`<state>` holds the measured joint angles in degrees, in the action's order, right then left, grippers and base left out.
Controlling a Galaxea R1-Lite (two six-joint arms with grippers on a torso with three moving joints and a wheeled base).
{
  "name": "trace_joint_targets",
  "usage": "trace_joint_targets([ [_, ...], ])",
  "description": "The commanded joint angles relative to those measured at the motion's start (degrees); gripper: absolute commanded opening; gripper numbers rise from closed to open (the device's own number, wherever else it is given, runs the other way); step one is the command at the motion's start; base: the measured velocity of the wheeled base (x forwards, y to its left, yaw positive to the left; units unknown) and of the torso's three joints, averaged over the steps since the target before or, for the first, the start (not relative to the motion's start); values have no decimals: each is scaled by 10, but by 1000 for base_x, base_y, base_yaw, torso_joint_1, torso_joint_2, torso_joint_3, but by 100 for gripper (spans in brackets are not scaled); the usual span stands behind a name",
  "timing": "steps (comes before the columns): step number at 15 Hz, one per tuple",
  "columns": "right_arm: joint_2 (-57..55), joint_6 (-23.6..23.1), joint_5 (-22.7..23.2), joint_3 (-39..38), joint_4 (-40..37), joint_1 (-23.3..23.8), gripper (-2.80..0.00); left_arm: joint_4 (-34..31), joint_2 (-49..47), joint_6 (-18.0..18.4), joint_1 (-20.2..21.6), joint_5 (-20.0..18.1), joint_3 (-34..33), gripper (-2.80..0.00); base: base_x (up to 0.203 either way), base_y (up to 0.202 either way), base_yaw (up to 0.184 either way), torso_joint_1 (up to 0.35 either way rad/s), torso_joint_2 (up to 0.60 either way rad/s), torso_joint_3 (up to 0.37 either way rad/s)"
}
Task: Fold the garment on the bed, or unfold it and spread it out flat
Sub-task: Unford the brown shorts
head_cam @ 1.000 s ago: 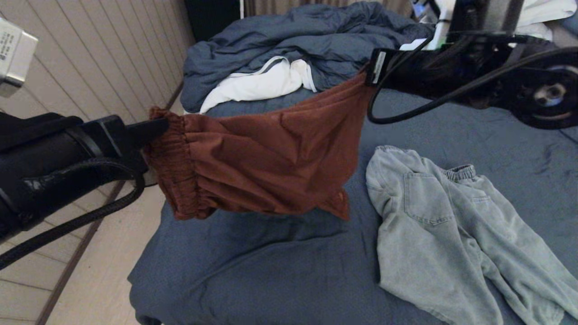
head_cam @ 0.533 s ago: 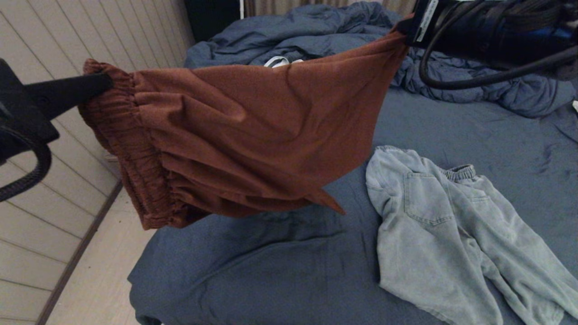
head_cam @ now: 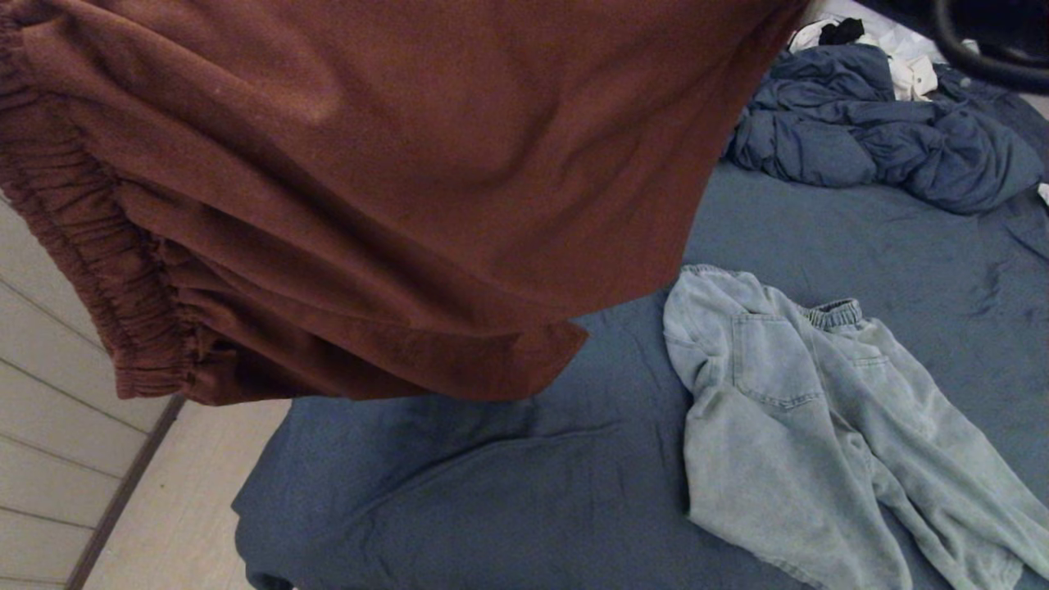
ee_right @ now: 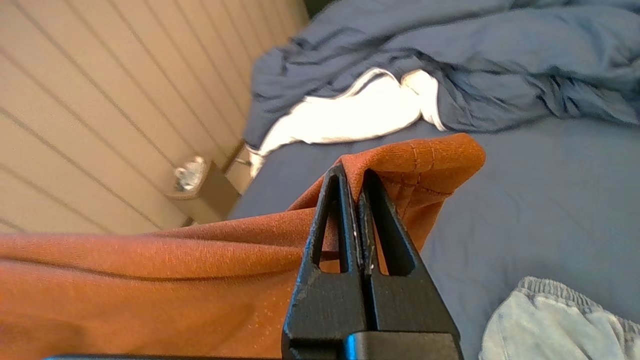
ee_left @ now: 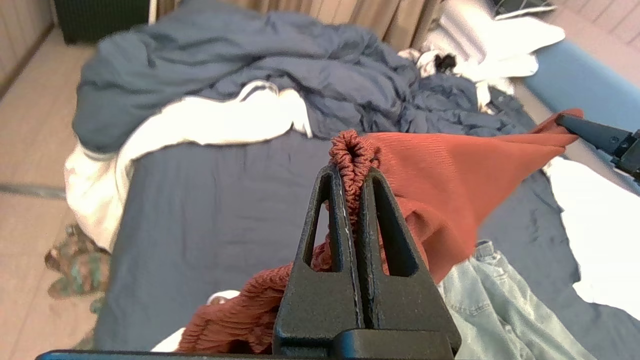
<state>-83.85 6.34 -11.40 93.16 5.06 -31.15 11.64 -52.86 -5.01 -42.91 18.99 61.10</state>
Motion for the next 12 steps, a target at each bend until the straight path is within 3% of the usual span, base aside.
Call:
trace_joint_targets([
  [1,35,0,0,-17,0,-12,-280,-25,50,23,0,-2,12,-280,0,0,0,0,0,0],
  [6,53,-1,6,-48,2,-47,-280,-33,84,42,1,-4,22,-280,0,0,0,0,0,0],
  [12,43,-2,7,-48,2,-49,-280,-36,96,64,5,-3,63,-280,0,0,0,0,0,0],
])
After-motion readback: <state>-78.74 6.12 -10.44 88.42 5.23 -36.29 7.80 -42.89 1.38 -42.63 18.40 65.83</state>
